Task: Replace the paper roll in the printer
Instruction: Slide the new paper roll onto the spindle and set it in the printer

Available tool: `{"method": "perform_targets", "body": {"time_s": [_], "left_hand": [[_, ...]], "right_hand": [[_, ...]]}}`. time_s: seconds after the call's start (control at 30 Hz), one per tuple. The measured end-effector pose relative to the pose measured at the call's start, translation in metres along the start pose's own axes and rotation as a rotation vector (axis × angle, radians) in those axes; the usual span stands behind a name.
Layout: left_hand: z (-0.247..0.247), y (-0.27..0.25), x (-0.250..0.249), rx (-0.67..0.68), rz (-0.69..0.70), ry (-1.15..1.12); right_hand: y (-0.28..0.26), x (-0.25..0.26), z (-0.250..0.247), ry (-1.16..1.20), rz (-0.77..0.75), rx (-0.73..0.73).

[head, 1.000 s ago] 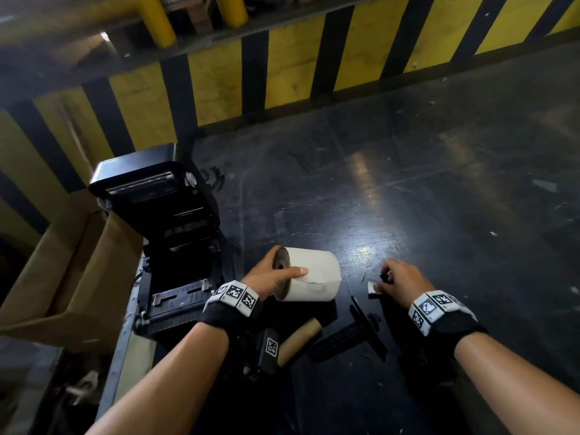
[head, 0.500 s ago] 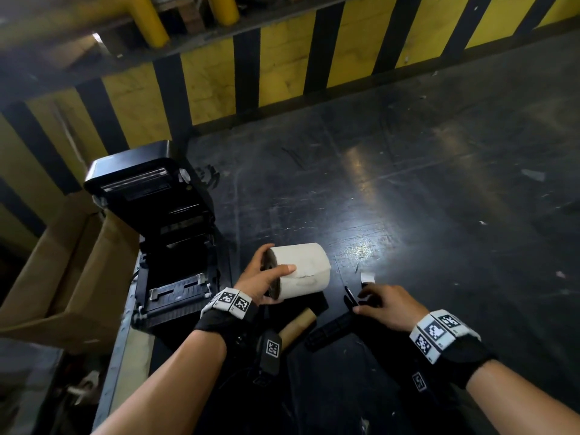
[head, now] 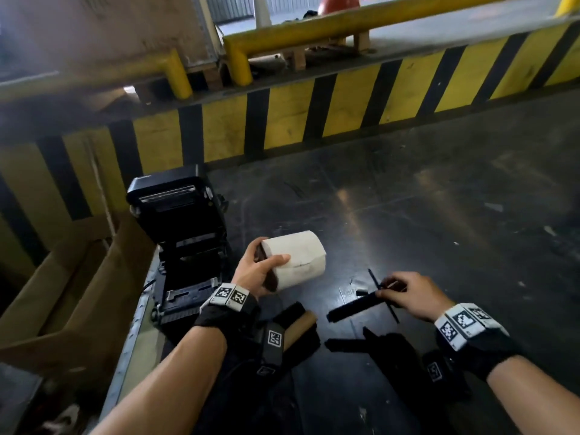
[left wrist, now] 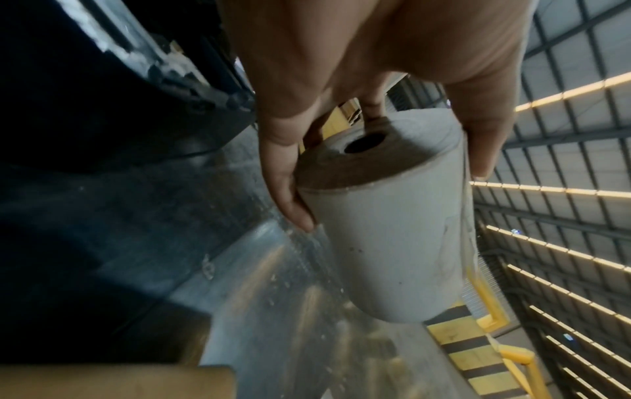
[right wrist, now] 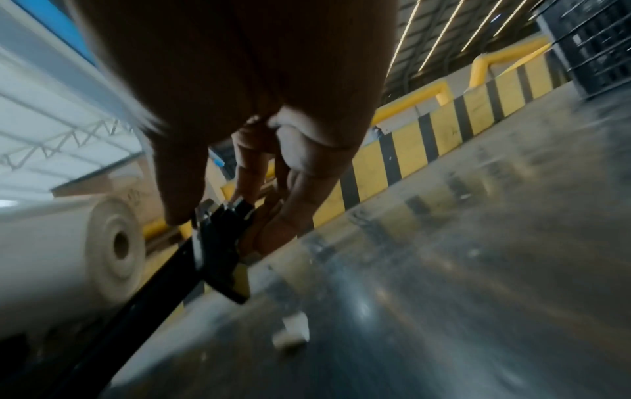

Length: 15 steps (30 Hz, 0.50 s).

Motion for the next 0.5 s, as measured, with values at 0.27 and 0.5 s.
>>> {"method": "perform_targets", "body": {"time_s": [0.27,0.5], "left_hand": [[-0.049,-0.056,-0.044,0.129,0.120,-0.159],[-0.089,-0.091,-0.051,0.202,0.137,-0.163]], "right_hand": [[-0.014,0.076,-0.047,0.222,-0.144,-0.417],[-0.041,0.129,-0.020,0.306,-0.223,-0.455]]}}
Point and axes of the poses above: each hand's wrist, its own y-axis towards the middle knuckle, its own z-axis out of the palm, x = y × z, the point moved 1 cm from there along y, towards the middle knuckle, and after that the axes turned 4 degrees about -x, right-handed, at the moved point
